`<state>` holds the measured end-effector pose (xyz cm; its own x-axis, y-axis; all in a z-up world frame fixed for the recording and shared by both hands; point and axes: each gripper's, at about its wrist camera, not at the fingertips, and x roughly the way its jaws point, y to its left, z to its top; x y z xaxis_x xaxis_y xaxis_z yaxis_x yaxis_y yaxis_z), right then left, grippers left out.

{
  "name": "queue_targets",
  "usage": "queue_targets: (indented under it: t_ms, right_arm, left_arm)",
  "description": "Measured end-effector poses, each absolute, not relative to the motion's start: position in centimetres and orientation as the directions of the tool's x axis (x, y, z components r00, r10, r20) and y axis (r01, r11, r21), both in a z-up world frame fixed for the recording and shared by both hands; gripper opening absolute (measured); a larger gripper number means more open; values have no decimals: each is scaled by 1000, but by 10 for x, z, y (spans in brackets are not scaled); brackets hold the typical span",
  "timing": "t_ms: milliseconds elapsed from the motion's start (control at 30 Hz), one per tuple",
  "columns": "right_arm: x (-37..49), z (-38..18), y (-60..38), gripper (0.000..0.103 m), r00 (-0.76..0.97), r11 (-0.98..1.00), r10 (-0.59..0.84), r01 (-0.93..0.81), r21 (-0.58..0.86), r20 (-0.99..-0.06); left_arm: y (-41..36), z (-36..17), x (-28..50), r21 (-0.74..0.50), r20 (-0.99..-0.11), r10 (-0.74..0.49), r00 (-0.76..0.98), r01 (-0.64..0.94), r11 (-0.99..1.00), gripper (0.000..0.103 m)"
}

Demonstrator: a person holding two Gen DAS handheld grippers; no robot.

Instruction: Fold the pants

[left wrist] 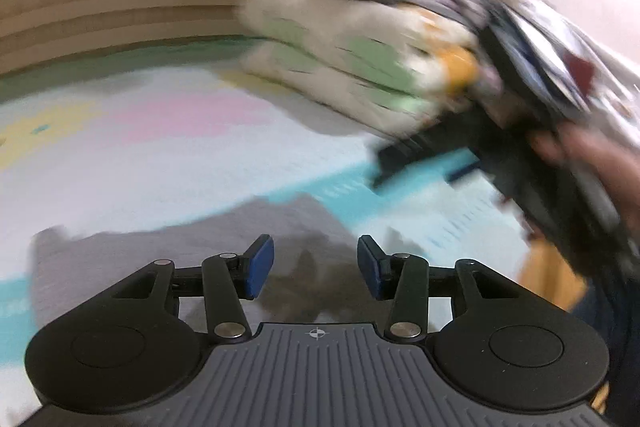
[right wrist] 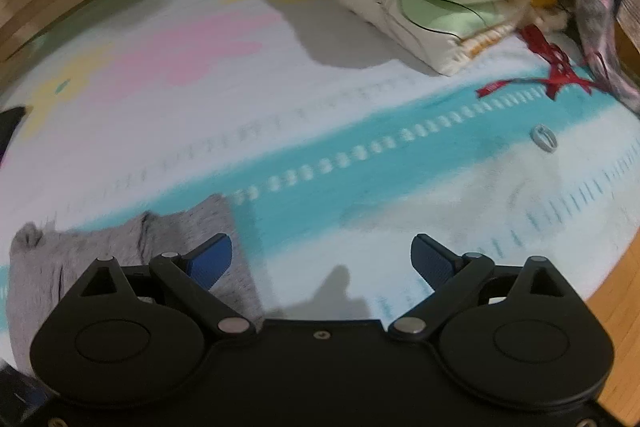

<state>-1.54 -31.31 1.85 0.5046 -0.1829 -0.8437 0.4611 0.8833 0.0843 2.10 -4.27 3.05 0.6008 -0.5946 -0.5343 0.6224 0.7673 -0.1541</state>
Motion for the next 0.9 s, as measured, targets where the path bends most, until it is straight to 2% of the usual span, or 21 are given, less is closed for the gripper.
queue_targets:
  t_ms: [100,233,300,400,500,600,800,833,900]
  right_arm:
    - [-10,14,-292,97,518,929,-140,364,70,-844]
    - [-3,5,-268,97,515,955,-1,254,151,-857]
    - [1,0,-260,97,498,960,42,220,173,-866]
    - [6,-8,-253,97,474,962,66,203,182,-878]
    - [9,-15,-248,97,451,964,76,196,182,-889]
    - [16,-26,-247,97,428,961,91,198,191,-899]
    - [20,-39,-250,100,412,924,185,236,300,-892]
    - [21,-39,-249,100,415,922,187,240,305,-890]
    - [21,-39,-245,92,425,923,187,233,307,-886]
  left_arm:
    - [-10,28,41,-189,-570,-495,656,482,856,45]
    - [29,11,64,-267,-648,-410,642,313,912,45]
    - [36,0,72,-291,-683,-414,602,295,910,45]
    - [25,-19,78,-210,-745,-378,549,345,915,45]
    - [24,-21,78,-204,-732,-381,566,351,914,45]
    - [32,-20,79,-249,-729,-408,549,343,906,45]
    - [39,-20,86,-303,-712,-444,544,333,893,45]
    - [41,-20,84,-310,-708,-450,544,333,890,45]
    - [46,-16,83,-318,-695,-449,562,320,893,45]
